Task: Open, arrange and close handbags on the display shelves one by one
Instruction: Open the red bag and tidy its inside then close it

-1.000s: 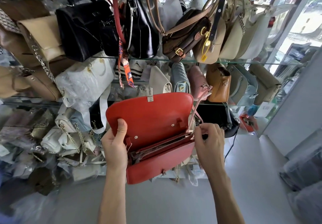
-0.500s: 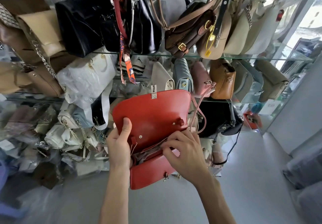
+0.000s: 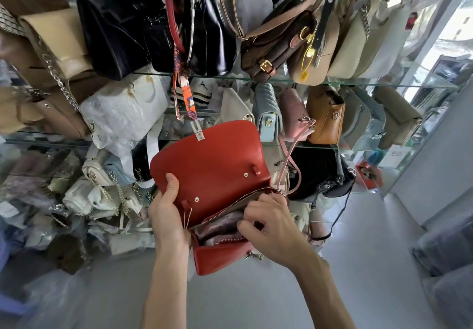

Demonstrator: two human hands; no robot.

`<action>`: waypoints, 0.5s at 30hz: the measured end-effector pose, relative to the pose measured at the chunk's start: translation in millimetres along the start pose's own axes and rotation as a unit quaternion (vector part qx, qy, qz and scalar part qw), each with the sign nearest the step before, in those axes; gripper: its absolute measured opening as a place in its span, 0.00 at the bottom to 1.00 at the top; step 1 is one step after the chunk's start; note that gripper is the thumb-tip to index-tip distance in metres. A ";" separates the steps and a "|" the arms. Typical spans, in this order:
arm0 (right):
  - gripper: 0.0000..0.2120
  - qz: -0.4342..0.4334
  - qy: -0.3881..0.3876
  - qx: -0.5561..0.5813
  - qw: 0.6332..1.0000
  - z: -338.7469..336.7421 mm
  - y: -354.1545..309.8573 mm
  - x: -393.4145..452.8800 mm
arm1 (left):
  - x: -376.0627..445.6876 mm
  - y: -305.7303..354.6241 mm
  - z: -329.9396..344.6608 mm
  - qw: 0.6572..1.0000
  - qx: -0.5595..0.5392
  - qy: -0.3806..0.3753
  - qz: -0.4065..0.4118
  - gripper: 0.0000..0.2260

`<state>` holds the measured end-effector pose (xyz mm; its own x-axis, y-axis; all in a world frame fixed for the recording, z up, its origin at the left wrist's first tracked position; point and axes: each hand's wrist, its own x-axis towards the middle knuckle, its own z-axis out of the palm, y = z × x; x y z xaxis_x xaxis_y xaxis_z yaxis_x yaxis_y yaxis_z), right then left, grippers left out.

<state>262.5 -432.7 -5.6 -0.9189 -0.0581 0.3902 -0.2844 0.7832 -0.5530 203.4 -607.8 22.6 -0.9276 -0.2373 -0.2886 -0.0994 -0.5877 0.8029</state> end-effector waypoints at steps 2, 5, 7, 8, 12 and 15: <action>0.13 0.023 -0.013 0.000 1.000 -1.5 -4.3 0.5 | -2.8 2.2 2.9 1.000 0.017 -0.007 0.012 0.13; 0.11 0.053 -0.061 -0.032 0.996 -4.6 -14.1 1.4 | -8.4 2.7 7.1 0.999 0.041 -0.017 0.029 0.08; 0.17 0.047 -0.096 -0.068 0.992 -4.6 -16.0 0.6 | -9.1 2.6 7.3 0.998 0.044 -0.019 0.041 0.08; 0.18 0.040 -0.103 -0.079 0.991 -4.9 -15.8 0.4 | -8.7 2.7 6.9 0.998 0.042 -0.020 0.043 0.08; 0.18 0.016 -0.108 -0.084 0.990 -8.3 -16.0 1.5 | -5.3 3.5 5.8 0.999 0.023 -0.010 0.044 0.07; 0.23 0.009 -0.133 -0.077 0.988 -13.0 -18.7 4.0 | -3.1 3.9 6.2 0.999 0.015 -0.003 0.051 0.05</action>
<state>267.7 -439.5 15.9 -0.9688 -0.1877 0.1615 -0.2405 0.8692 -0.4321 203.6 -604.5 29.9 -0.9356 -0.2894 -0.2020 -0.0155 -0.5381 0.8428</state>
